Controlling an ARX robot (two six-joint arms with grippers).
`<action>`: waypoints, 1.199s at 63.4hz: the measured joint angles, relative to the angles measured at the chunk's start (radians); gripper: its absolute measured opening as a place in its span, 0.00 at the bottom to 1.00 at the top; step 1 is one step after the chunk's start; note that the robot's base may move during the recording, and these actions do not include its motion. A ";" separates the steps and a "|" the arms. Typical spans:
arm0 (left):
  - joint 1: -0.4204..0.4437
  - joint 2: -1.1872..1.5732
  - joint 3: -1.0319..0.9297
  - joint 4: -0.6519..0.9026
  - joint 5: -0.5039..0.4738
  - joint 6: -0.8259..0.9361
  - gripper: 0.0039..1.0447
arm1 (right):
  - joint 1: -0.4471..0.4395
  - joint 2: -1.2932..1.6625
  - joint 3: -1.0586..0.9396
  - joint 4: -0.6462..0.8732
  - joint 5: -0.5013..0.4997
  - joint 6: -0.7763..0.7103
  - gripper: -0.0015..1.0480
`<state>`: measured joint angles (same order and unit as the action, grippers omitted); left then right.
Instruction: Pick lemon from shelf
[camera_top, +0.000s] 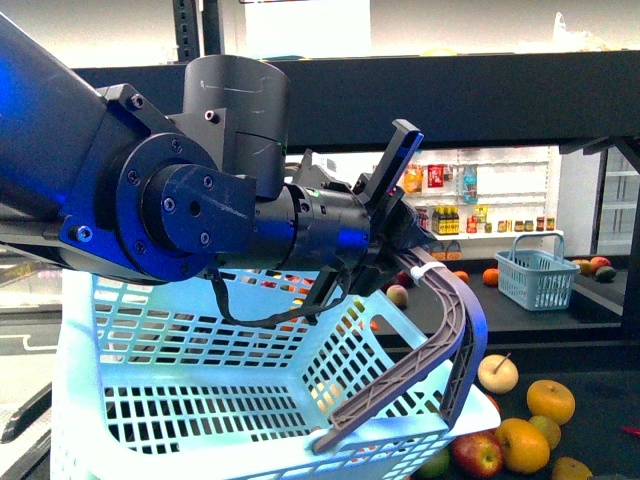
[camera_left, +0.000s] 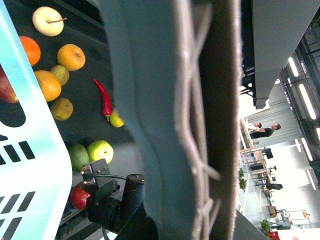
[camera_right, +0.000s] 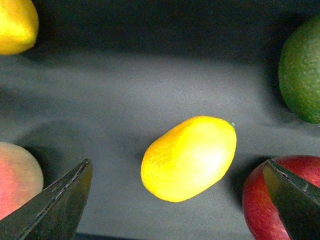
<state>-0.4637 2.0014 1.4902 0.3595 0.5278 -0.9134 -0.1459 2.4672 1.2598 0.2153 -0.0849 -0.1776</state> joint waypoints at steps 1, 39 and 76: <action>0.000 0.000 0.000 0.000 0.000 0.000 0.07 | 0.000 0.006 0.004 0.000 0.002 -0.002 0.98; 0.000 0.000 0.000 0.000 0.000 0.000 0.07 | 0.009 0.197 0.206 -0.045 0.043 -0.027 0.98; 0.000 0.000 0.000 0.000 -0.001 0.000 0.07 | 0.002 0.242 0.248 -0.072 0.074 -0.089 0.67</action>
<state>-0.4637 2.0014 1.4902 0.3595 0.5270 -0.9134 -0.1444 2.7094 1.5078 0.1432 -0.0113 -0.2661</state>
